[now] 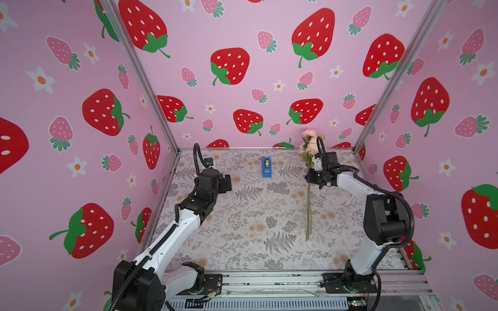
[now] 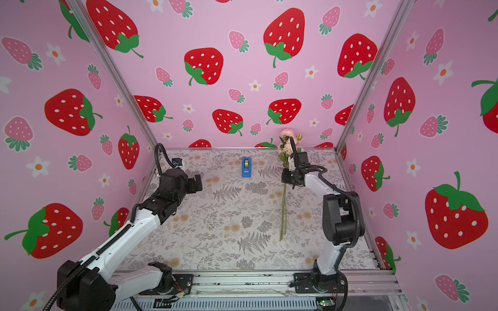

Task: Wrap bouquets with tape
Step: Place the wrapped bouquet at the center of the board.

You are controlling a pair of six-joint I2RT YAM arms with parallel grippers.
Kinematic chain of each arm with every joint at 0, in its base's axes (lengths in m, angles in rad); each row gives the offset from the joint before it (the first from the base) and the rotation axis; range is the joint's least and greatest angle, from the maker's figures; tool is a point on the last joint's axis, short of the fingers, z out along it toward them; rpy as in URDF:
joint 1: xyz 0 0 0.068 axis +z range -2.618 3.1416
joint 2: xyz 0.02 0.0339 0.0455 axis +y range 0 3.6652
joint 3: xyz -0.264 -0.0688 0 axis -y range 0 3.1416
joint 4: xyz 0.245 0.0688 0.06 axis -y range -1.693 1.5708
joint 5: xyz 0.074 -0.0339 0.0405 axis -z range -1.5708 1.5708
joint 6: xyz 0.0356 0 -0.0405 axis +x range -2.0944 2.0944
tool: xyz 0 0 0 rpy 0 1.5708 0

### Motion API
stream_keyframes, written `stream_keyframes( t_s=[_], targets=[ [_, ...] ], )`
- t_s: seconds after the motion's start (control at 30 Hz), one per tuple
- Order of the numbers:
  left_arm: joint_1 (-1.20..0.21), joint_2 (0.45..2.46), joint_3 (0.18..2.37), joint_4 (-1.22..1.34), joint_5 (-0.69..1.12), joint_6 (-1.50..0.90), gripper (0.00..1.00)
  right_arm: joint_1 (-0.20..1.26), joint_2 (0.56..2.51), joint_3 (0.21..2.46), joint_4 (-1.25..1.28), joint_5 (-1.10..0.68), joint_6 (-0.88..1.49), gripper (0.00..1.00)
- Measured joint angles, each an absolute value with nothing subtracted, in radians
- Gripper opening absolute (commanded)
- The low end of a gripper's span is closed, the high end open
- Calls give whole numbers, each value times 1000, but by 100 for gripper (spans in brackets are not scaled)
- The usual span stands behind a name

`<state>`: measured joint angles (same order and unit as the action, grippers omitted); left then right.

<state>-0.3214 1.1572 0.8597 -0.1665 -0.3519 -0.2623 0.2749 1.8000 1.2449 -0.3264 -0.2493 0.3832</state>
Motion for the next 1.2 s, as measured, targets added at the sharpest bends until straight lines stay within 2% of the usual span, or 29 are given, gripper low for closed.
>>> stream_keyframes(
  t_s=[0.3,0.4,0.53,0.67,0.8,0.93,1.1,1.2],
  targets=[
    [-321,1099,715,-189,-392,-392,99,274,1888,1213,-405,-216,313,0],
    [-321,1081,688,-184,-418,-405,99,271,1889,1196,-406,-206,315,13],
    [-319,1080,678,-184,-467,-398,99,271,1893,1193,-402,-198,316,20],
    [-313,1080,678,-182,-493,-375,99,270,1893,1188,-385,-182,311,45],
    [-303,1087,678,-167,-509,-342,99,270,1870,1171,-378,-168,321,62],
    [-260,1117,674,-125,-504,-317,99,267,1781,1142,-397,-153,324,72],
    [-165,1156,657,-61,-459,-281,99,262,1550,1141,-382,-163,311,72],
    [-119,1192,635,32,-441,-237,99,258,1392,1110,-278,-164,287,73]
  ],
)
